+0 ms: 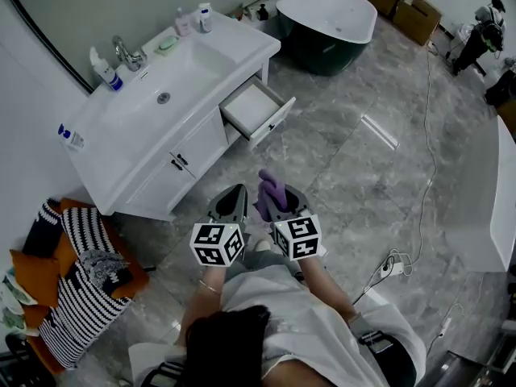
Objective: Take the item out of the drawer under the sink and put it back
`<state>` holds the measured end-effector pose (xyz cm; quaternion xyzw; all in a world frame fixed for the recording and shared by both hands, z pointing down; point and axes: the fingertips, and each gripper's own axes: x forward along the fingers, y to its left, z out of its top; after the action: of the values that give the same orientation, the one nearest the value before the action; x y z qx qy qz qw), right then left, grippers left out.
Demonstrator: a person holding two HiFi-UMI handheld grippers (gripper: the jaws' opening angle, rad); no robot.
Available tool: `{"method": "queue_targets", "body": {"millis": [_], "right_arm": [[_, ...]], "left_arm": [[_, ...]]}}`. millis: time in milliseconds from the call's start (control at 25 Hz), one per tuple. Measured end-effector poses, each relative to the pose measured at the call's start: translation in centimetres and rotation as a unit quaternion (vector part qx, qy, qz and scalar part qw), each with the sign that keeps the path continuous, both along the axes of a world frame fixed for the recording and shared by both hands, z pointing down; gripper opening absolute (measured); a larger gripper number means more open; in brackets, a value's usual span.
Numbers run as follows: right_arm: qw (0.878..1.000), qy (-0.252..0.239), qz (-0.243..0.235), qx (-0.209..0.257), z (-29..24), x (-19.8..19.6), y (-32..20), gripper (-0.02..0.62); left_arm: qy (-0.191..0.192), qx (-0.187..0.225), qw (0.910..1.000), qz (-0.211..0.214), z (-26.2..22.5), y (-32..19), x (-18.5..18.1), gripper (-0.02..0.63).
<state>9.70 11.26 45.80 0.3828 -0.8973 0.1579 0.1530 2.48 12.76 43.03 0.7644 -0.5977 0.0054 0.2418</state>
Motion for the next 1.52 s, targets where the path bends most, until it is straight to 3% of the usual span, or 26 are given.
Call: {"method": "queue_targets", "body": {"millis": [200,560,1000,1520], "right_arm": [[1.0,0.002,-0.001,-0.003,0.4,0.4,-1.1,0.109],[1.0,0.02,0.008,0.007,0.4,1.1,-2.3,0.109],[0.999,0.029,0.023,0.004,1.6,1.7,-4.5,0.11],[0.999,0.036,0.023,0.009,1.8,-1.0,-10.8,0.11]], "left_arm": [[-0.031,-0.001,0.9994,-0.012,0.3,-0.7,-0.1,0.003],[-0.039,0.007,0.9989,-0.026,-0.2,-2.2,-0.3,0.003],[-0.045,0.002,0.9989,-0.01,1.5,-5.2,-0.3,0.003],[-0.047,-0.005,0.9989,-0.008,2.6,-12.0,-2.9,0.003]]}}
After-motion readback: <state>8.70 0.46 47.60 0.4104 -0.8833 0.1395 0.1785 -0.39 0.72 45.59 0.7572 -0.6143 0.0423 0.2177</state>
